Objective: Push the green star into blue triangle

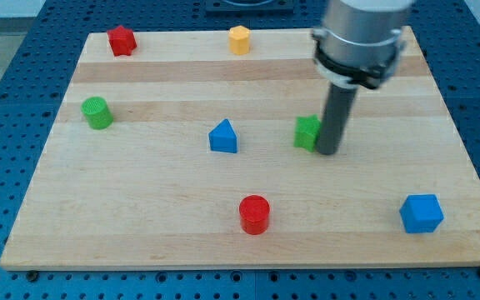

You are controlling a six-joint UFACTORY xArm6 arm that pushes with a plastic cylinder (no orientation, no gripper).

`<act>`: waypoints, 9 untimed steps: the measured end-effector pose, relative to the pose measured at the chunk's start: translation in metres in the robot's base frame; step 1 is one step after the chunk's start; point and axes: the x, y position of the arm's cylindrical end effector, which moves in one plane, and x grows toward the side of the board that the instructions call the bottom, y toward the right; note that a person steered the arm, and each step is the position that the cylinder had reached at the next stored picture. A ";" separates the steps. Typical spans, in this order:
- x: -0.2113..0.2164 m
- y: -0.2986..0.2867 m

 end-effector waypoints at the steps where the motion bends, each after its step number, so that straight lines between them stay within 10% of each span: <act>1: 0.001 -0.004; 9: -0.006 -0.070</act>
